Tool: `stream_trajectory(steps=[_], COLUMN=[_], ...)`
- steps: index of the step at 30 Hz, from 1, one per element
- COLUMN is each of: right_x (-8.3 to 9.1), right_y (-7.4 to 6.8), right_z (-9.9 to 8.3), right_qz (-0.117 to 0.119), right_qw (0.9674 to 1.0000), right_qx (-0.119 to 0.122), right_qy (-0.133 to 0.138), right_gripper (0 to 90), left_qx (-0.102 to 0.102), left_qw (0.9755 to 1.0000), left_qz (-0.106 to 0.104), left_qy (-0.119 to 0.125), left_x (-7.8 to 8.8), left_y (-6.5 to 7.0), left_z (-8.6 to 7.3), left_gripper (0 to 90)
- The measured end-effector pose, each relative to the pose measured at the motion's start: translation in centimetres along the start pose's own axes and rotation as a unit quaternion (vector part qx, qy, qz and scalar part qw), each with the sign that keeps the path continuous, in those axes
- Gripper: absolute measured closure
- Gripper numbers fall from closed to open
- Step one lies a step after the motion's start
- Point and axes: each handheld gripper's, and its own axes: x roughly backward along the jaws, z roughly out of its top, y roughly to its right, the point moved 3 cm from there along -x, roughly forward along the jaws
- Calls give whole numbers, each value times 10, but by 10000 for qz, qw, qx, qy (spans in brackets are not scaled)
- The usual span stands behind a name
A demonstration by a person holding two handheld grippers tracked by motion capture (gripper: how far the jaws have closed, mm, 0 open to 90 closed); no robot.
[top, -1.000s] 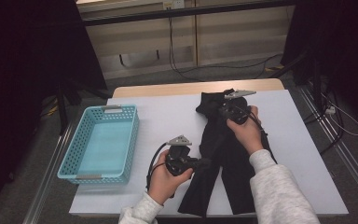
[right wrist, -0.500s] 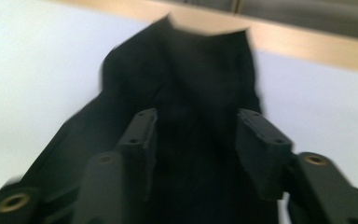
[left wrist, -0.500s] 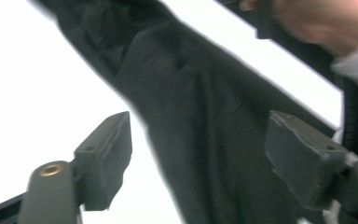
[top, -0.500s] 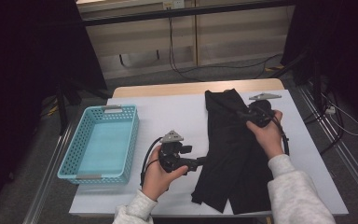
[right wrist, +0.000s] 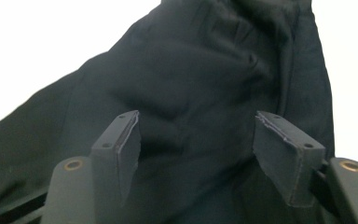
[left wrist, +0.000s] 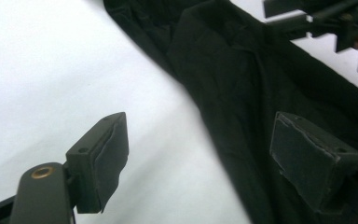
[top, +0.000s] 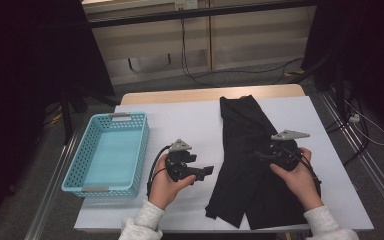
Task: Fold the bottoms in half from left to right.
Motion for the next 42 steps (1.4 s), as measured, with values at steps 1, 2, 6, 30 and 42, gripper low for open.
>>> stream_trajectory(steps=[1,2,6,30,42], right_x=[0,0,2,25,28], right_y=[-2,-4,-11,-29,-47], right_z=[-4,-8,-15,-32,-32], right_qz=[13,69,197,352,624], right_qw=[10000,10000,9997,9992,9967], right_qx=[10,1,71,143,468], right_qy=[-26,-64,-137,-126,-216], right_gripper=[306,300,268,426,574], left_qx=[-31,-46,-32,-43,-38], left_qw=[10000,10000,10000,9998,9997], left_qz=[5,-10,13,126,172], left_qy=[-15,-10,-43,-152,-154], left_x=[0,0,-1,1,1], left_y=[0,-1,-4,-10,-13], left_z=[0,0,-2,-7,-7], left_gripper=[189,187,183,179,178])
